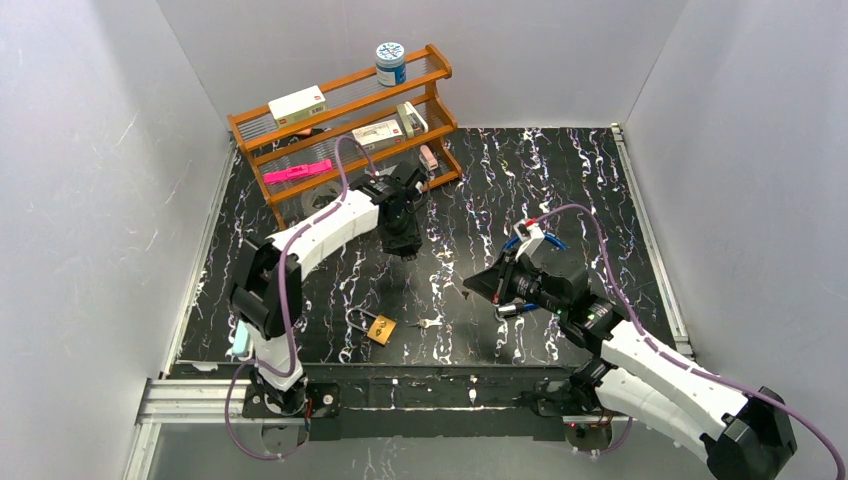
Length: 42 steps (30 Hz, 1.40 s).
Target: Unlock with the key
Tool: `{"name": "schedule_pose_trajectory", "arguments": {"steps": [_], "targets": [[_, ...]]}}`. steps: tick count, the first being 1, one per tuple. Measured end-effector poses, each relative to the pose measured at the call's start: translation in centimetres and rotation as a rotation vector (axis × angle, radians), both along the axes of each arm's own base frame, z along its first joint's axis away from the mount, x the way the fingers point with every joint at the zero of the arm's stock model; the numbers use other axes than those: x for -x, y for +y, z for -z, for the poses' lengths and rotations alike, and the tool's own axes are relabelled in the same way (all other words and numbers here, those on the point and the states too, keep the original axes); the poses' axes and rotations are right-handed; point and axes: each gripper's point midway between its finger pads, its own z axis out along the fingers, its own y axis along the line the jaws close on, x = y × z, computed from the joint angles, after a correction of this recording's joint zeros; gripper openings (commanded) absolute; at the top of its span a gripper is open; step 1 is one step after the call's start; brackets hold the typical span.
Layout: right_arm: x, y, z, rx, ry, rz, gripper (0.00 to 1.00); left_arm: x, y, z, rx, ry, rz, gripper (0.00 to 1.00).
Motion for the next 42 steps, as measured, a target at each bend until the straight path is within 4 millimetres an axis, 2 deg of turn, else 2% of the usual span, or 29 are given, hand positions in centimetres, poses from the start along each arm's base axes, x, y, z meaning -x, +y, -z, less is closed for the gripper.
{"name": "schedule_pose_trajectory", "arguments": {"steps": [7,11,16,27,34,42], "targets": [[1.0,0.7,-2.6,-0.097,-0.052,-0.063,0.01,2.0,-1.4,-4.7,0.178,0.030,-0.111,0.00],[1.3,1.1,-2.8,-0.137,-0.025,-0.078,0.01,3.4,-1.9,-7.1,0.301,0.038,-0.184,0.00],[1.2,2.0,-2.8,-0.171,0.017,-0.097,0.01,5.1,-2.2,-8.7,0.400,0.070,-0.245,0.00],[1.0,4.1,-2.0,-0.205,0.064,-0.175,0.01,6.1,-2.4,-8.9,0.463,0.102,-0.305,0.00],[0.5,5.5,-3.2,-0.263,0.061,-0.212,0.01,6.0,-2.4,-10.9,0.522,0.049,-0.294,0.00],[-0.5,6.6,-4.6,-0.289,0.058,-0.225,0.01,5.8,-2.6,-11.2,0.535,0.035,-0.288,0.00]]}}
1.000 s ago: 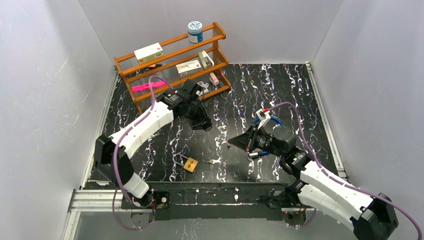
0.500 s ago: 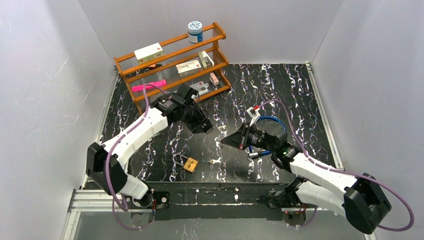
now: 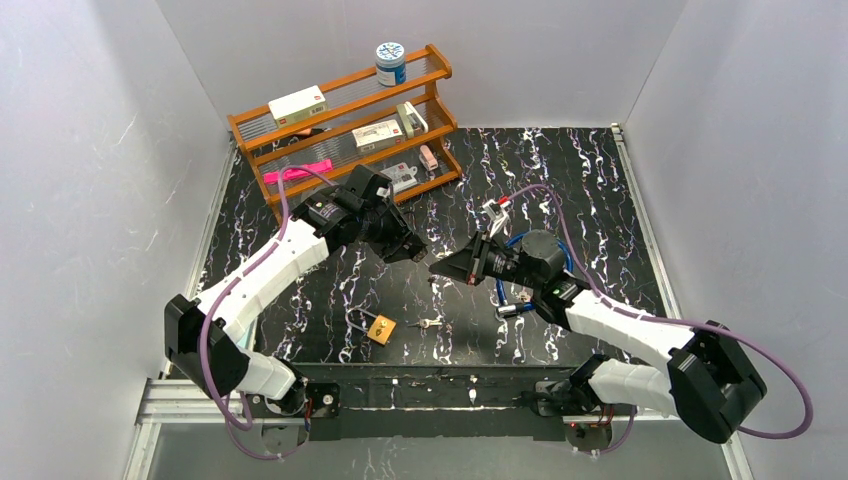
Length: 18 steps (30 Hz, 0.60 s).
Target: Unlock with the key
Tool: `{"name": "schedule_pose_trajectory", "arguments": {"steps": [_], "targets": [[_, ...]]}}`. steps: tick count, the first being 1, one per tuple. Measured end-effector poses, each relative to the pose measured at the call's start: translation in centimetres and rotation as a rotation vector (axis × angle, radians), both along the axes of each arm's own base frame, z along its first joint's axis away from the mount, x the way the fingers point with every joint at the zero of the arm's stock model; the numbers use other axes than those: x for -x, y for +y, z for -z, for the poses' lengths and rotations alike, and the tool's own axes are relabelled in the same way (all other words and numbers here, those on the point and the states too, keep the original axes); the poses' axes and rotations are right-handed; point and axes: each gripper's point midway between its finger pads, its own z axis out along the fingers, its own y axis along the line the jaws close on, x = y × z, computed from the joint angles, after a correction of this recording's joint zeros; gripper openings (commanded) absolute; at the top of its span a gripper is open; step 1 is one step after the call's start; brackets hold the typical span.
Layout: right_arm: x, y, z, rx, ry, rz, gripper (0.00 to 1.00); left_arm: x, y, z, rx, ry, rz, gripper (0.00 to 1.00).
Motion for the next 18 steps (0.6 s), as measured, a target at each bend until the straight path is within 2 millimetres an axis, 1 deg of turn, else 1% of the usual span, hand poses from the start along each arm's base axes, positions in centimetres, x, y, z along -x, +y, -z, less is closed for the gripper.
{"name": "schedule_pose_trajectory", "arguments": {"steps": [4,11,18], "targets": [[-0.5,0.4,-0.6,-0.007,-0.008,0.005,0.01,0.0,0.0,0.0,0.000,-0.005,0.004,0.00],[-1.2,0.6,0.1,0.008,0.007,0.023,0.01,-0.1,0.0,0.0,-0.002,-0.013,0.013,0.00],[-1.6,0.9,-0.3,0.004,0.003,0.030,0.01,-0.1,0.0,0.0,-0.004,-0.017,0.018,0.00]]}}
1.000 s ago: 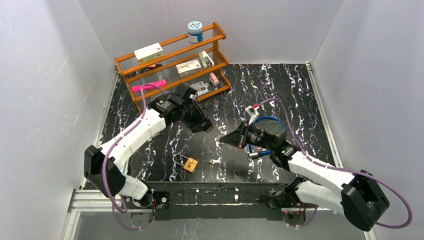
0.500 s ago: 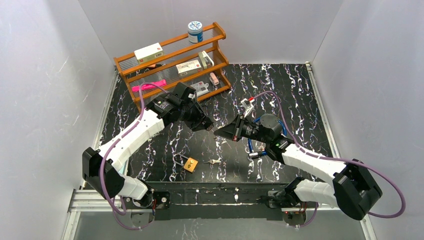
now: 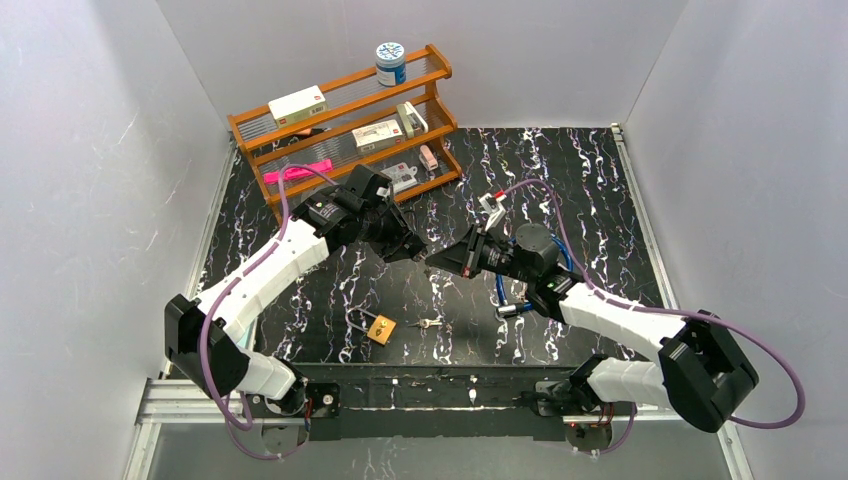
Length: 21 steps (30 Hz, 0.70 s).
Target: Unlock with the key
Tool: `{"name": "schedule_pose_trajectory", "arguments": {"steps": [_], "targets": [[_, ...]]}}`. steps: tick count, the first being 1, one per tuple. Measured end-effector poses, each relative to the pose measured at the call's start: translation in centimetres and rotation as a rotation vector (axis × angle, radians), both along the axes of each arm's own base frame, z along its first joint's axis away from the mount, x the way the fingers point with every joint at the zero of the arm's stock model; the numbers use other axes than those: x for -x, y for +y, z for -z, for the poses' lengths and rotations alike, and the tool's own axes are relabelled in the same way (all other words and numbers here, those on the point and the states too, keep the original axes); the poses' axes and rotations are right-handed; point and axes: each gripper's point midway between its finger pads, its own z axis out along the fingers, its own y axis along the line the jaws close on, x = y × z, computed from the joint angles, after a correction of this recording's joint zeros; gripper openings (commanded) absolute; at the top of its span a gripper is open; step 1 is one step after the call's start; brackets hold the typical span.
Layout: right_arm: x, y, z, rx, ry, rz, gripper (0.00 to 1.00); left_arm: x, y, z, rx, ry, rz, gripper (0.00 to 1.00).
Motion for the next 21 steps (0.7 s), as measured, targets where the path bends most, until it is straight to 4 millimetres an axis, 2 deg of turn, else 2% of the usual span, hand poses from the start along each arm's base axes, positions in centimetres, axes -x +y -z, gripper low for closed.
{"name": "schedule_pose_trajectory", "arguments": {"steps": [21], "targets": [[-1.2,0.3,0.5,0.007,0.034,0.045,0.01,-1.0,0.3,-0.1,-0.020,-0.051,-0.016,0.00]]}}
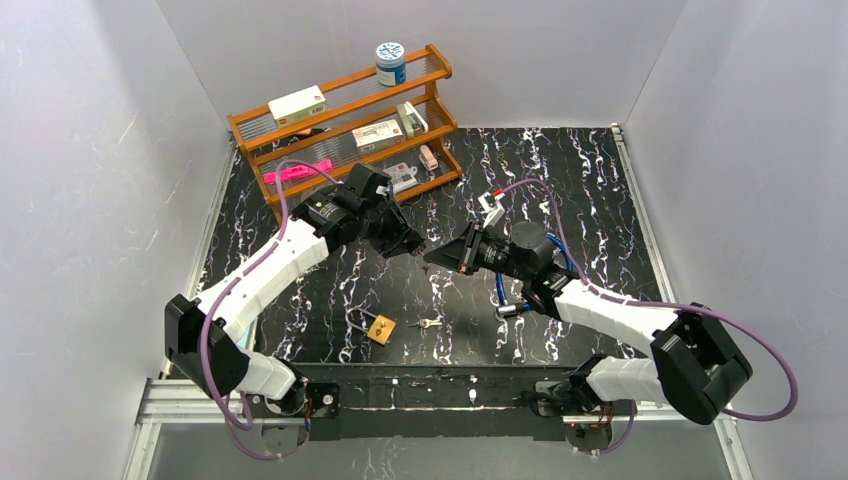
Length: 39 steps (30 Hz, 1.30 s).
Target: Unlock with the key
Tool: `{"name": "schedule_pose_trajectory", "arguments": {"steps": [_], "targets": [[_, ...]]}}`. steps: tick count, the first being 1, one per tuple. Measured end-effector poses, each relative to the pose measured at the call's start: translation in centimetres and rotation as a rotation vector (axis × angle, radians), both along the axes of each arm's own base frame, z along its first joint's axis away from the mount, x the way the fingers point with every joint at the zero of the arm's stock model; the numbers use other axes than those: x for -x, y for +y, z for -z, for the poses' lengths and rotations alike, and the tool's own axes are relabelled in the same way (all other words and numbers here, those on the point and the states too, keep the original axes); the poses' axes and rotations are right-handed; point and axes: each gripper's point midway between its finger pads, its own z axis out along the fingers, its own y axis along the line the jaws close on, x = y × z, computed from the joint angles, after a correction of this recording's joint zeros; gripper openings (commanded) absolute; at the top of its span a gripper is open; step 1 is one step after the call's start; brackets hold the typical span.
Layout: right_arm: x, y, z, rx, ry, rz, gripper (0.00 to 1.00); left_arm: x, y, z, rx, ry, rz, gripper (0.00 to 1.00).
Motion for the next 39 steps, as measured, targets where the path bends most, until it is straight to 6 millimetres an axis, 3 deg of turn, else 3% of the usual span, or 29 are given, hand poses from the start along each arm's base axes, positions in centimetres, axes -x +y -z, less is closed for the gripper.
{"name": "schedule_pose_trajectory", "arguments": {"steps": [7,39], "targets": [[-0.3,0.3,0.8,0.005,0.034,0.003,0.01,-0.4,0.2,0.5,-0.015,-0.013,-0.013,0.00],[-1.2,0.8,0.7,-0.022,0.062,0.032,0.01,-1.2,0.4,0.6,0.003,-0.065,-0.034,0.00]]}}
